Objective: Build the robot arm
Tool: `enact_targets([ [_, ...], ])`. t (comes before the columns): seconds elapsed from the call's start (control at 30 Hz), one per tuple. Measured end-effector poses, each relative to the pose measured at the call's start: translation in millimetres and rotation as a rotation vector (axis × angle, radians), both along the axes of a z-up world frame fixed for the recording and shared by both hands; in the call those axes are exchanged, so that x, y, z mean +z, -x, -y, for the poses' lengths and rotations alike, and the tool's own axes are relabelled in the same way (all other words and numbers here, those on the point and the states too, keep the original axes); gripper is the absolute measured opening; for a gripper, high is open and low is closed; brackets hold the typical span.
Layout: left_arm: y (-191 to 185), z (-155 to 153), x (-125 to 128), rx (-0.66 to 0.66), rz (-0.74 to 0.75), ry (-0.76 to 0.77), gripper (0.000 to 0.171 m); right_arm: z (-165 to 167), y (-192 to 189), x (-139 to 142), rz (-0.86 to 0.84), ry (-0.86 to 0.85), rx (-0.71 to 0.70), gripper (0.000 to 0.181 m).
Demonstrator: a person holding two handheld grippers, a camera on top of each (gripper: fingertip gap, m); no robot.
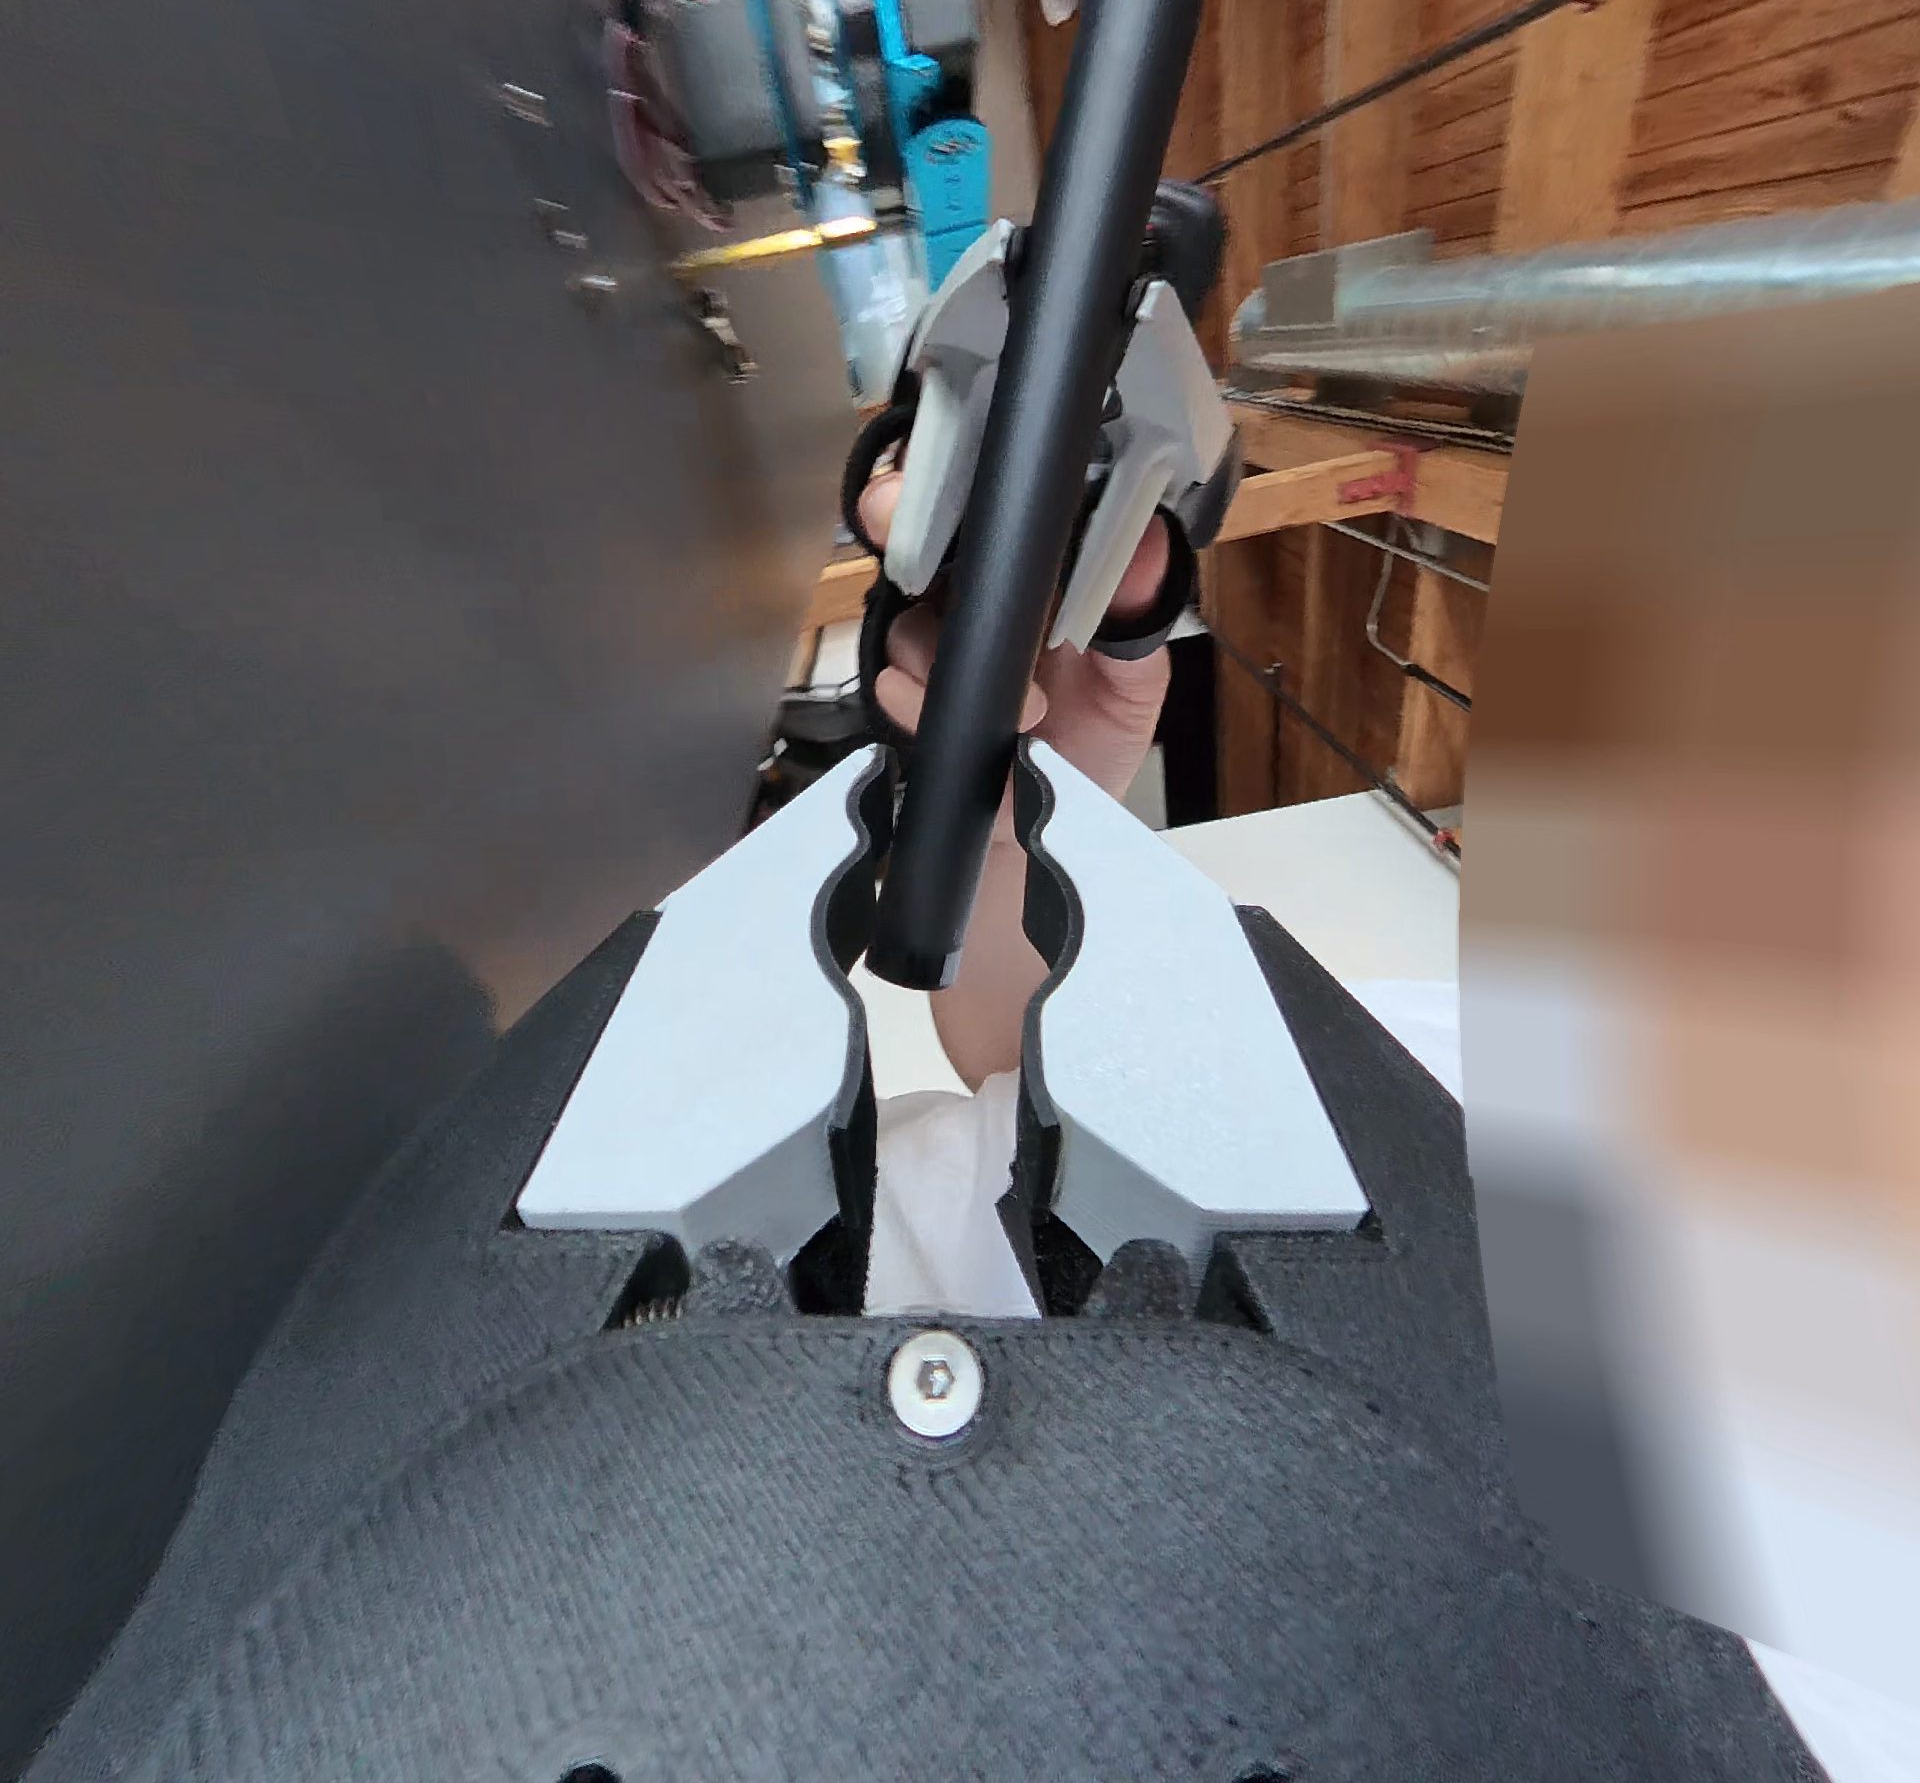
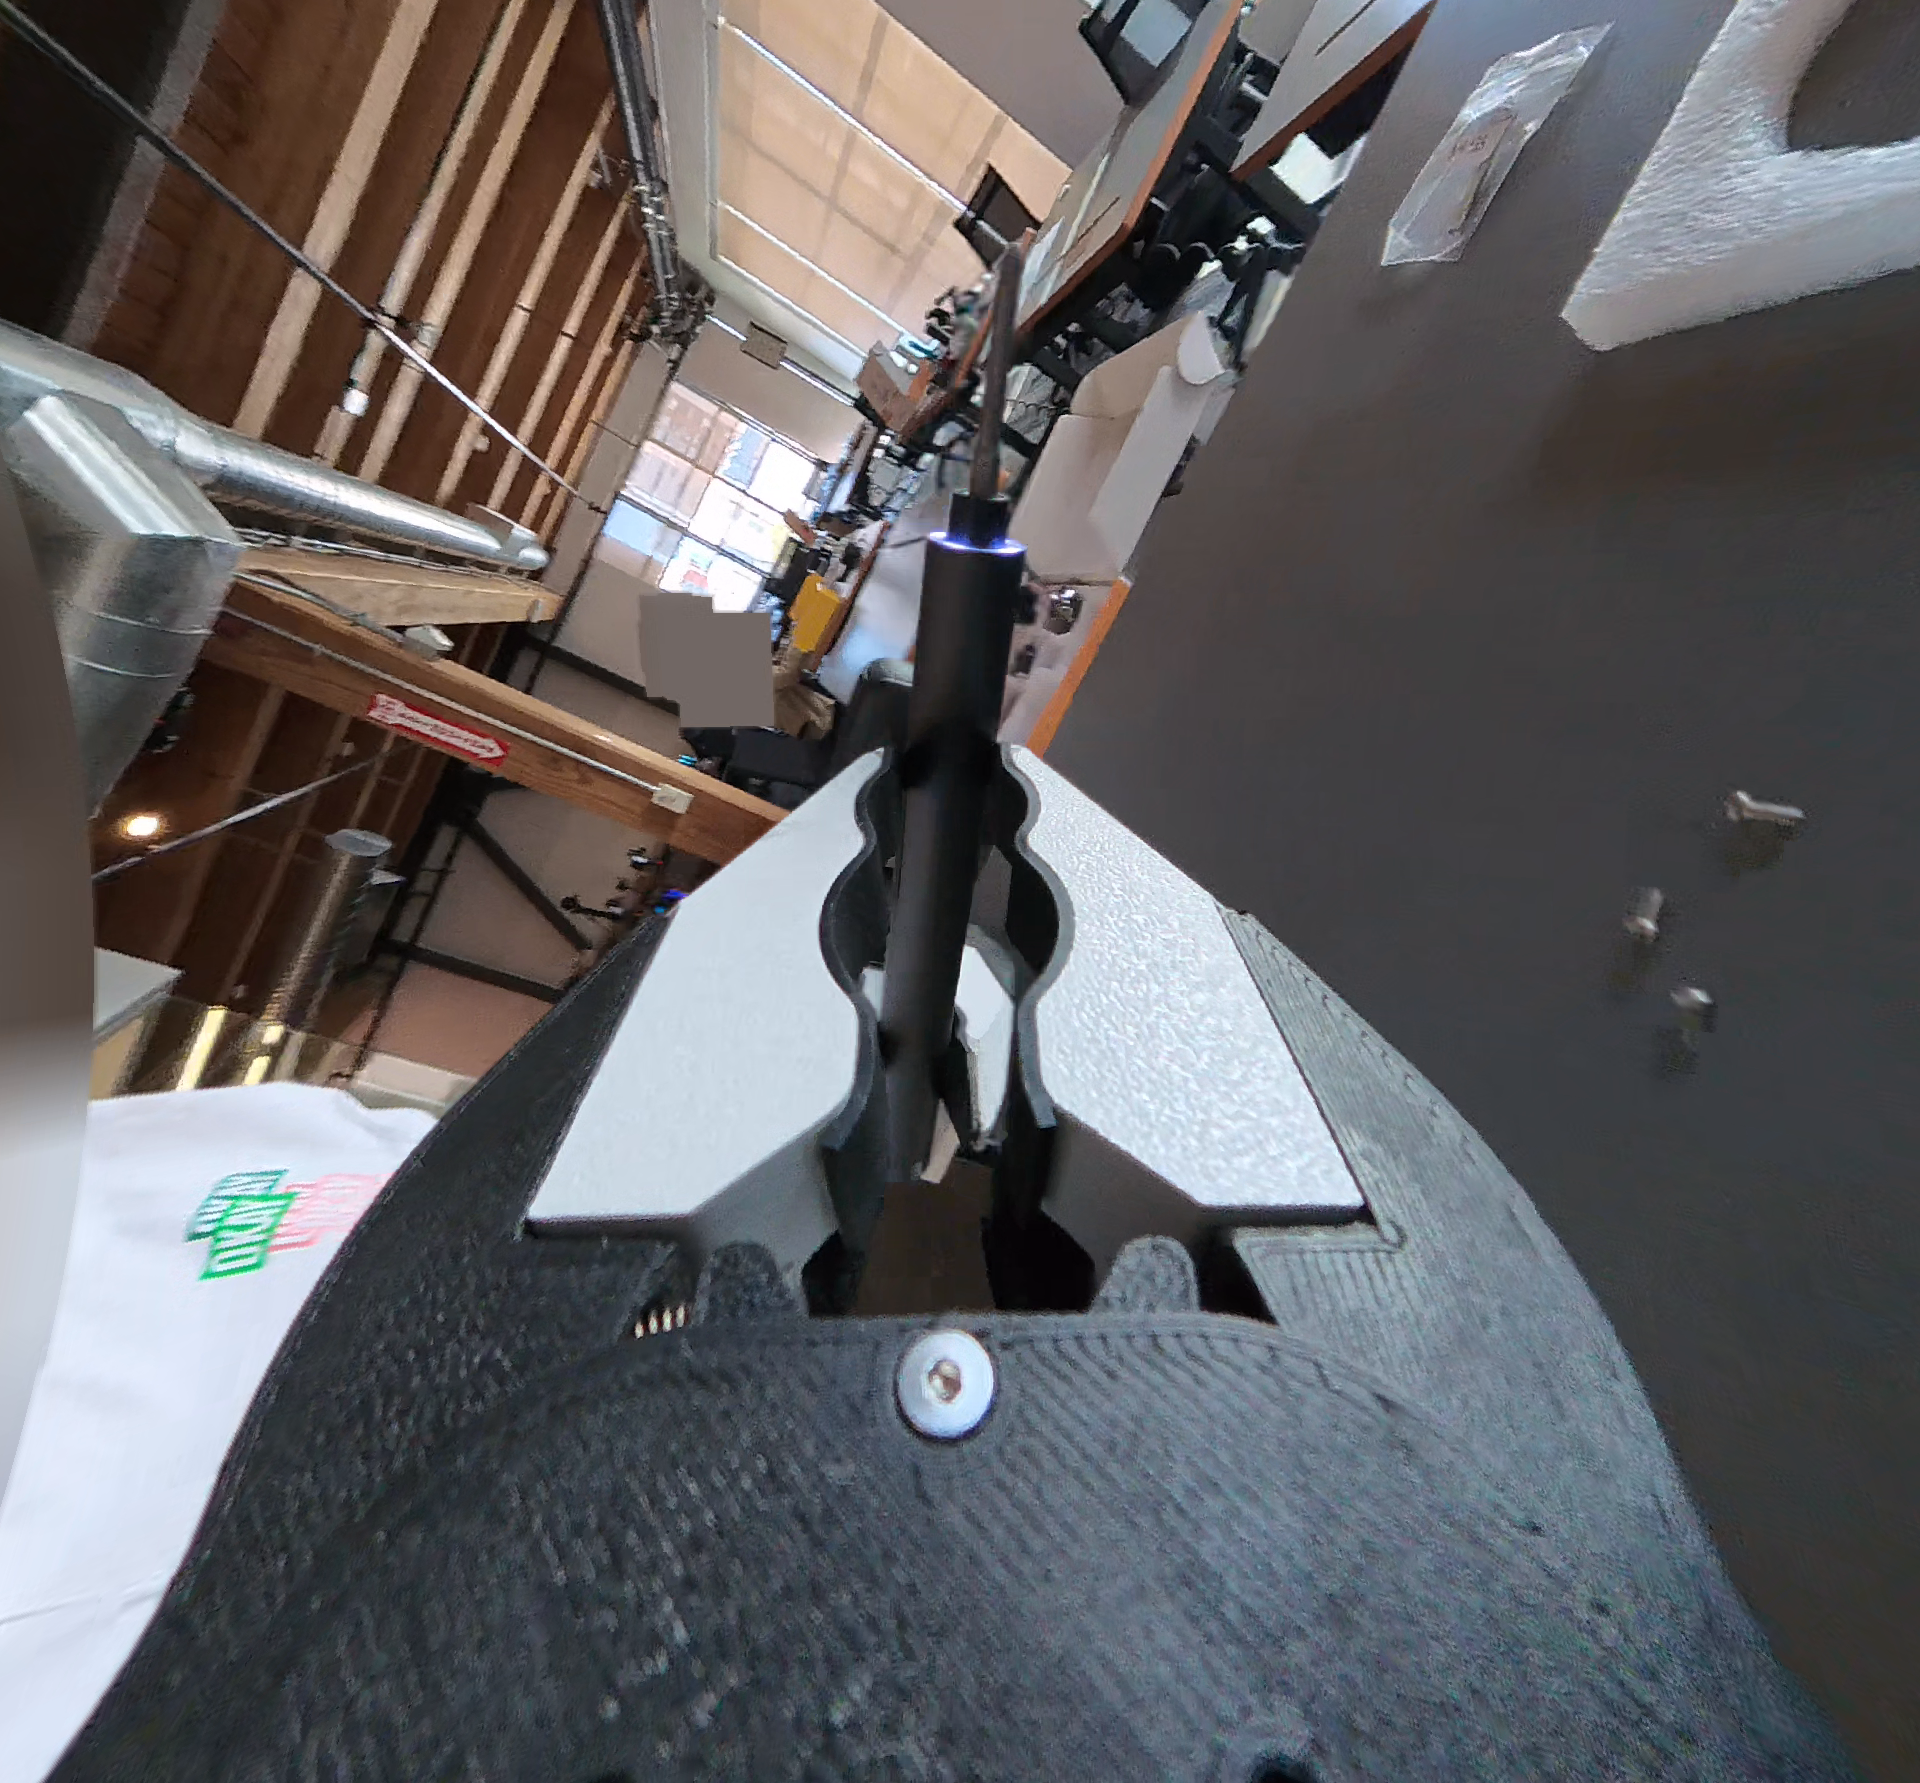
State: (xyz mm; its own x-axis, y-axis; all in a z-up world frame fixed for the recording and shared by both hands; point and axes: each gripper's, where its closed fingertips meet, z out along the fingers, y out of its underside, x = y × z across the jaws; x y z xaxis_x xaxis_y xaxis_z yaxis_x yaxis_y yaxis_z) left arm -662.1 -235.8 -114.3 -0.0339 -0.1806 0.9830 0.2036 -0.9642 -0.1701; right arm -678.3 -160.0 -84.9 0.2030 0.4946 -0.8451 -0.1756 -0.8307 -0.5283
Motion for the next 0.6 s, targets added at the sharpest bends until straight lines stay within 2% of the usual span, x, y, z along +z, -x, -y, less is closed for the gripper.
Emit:
enact_targets([
  [0.17, 47.1, -9.1, -16.4, -0.031, -0.134, 0.029, 0.022, -8.9, 36.4, -18.7, 0.068, 0.029, -0.017, 0.016],
  [0.3, 71.9, -10.3, -30.3, -0.106, -0.314, -0.031, 0.023, -15.5, 52.6, -32.0, 0.081, 0.098, -0.020, 0.016],
  [0.43, 79.8, -2.6, -44.4, -0.259, -0.458, -0.084, 0.018, -24.3, 59.6, -42.0, 0.091, 0.149, -0.050, 0.015],
  [0.6, 74.7, 3.5, -47.9, -0.402, -0.483, -0.093, 0.017, -33.1, 64.5, -56.2, 0.169, 0.196, -0.053, 0.016],
])
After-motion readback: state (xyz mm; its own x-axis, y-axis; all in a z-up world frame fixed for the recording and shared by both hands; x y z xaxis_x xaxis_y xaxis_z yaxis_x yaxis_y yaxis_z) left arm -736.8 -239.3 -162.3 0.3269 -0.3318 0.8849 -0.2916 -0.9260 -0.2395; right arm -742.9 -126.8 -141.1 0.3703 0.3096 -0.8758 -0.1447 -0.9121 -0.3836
